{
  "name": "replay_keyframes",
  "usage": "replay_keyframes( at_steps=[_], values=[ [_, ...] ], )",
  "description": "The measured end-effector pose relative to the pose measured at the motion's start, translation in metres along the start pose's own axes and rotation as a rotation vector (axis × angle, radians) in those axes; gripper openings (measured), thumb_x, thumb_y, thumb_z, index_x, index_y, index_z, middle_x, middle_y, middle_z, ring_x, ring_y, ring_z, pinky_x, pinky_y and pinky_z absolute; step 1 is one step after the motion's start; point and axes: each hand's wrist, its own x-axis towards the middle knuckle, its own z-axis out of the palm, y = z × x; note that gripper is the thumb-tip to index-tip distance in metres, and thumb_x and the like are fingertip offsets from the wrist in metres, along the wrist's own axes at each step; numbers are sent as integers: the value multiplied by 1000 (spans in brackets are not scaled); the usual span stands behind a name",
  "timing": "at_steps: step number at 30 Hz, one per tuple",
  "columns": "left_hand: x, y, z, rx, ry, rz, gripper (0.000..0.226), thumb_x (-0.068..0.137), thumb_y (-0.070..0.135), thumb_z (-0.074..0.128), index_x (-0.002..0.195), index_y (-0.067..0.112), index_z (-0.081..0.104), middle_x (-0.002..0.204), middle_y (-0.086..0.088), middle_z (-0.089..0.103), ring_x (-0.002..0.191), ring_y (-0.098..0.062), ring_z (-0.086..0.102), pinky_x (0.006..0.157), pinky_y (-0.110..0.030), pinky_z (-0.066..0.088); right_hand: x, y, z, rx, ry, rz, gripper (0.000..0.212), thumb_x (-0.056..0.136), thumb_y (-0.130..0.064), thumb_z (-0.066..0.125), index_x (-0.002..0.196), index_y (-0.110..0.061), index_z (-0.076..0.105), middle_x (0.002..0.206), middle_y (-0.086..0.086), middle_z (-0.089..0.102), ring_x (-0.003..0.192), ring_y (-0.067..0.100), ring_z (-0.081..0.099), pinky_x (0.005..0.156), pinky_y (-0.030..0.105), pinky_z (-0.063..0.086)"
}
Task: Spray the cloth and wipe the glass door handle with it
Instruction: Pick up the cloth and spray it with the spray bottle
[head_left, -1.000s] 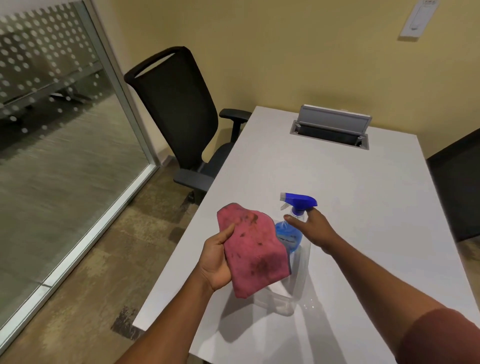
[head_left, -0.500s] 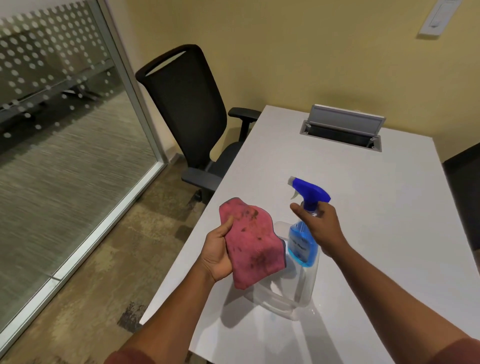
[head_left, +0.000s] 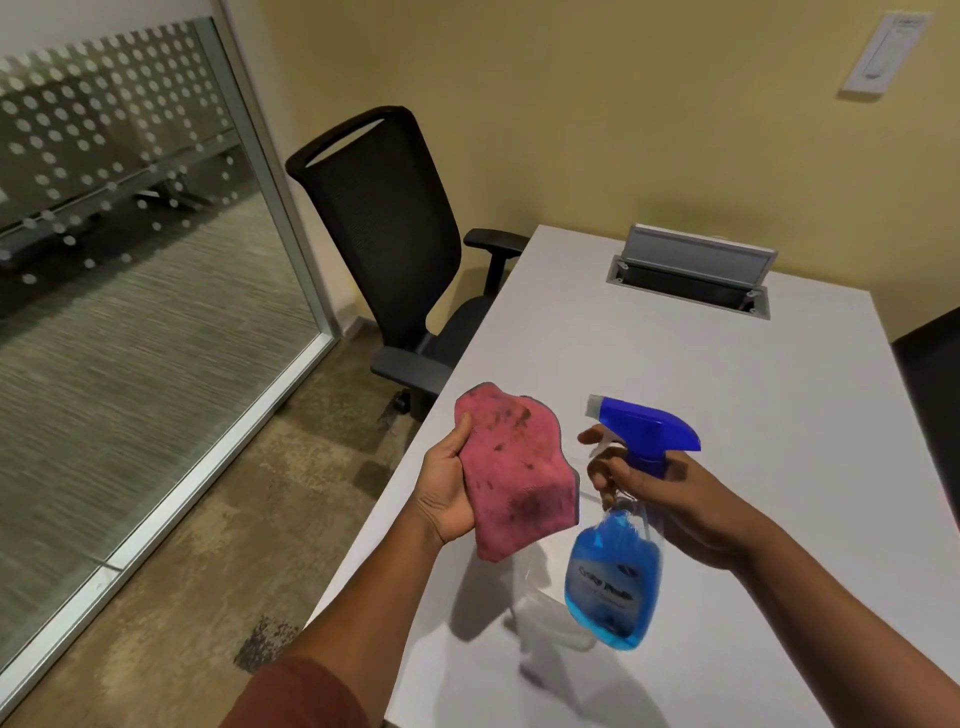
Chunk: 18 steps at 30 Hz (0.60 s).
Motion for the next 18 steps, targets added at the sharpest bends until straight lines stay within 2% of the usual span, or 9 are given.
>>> replay_keyframes(
  at_steps=[4,7,11,16,18],
  values=[
    [4,1,-3,-3,-3,-4,63,99,54,48,145,10,54,143,-20,59,130,-38,57,112,-54,42,-5,0,9,48,24,28,47,72,-44,84,109,-17,69,86,13,62,80,21,60,79,37,53],
    [7,0,-4,10,1,0,64,99,55,48,145,11,54,144,-20,58,134,-39,53,115,-55,39,-6,-1,24,-64,80,33,23,84,-32,72,101,-16,69,77,2,66,73,12,61,72,26,54],
    [8,0,-1,26,5,5,63,102,56,43,145,11,54,141,-20,61,124,-37,61,110,-54,44,-2,5,34,-226,157,33,28,82,-37,68,101,-17,65,76,0,64,72,12,58,70,26,54],
    [8,4,0,35,3,27,61,103,55,41,142,11,56,139,-20,63,120,-36,64,107,-53,47,-4,9,35,-291,229,68,34,78,-47,66,103,-24,64,81,9,67,74,14,62,75,30,55],
    [8,6,-1,34,4,41,59,103,54,41,138,11,59,135,-19,65,118,-36,66,107,-53,47,-6,9,36,-307,231,64,34,77,-49,66,104,-28,63,81,7,68,75,14,64,76,31,55]
  ],
)
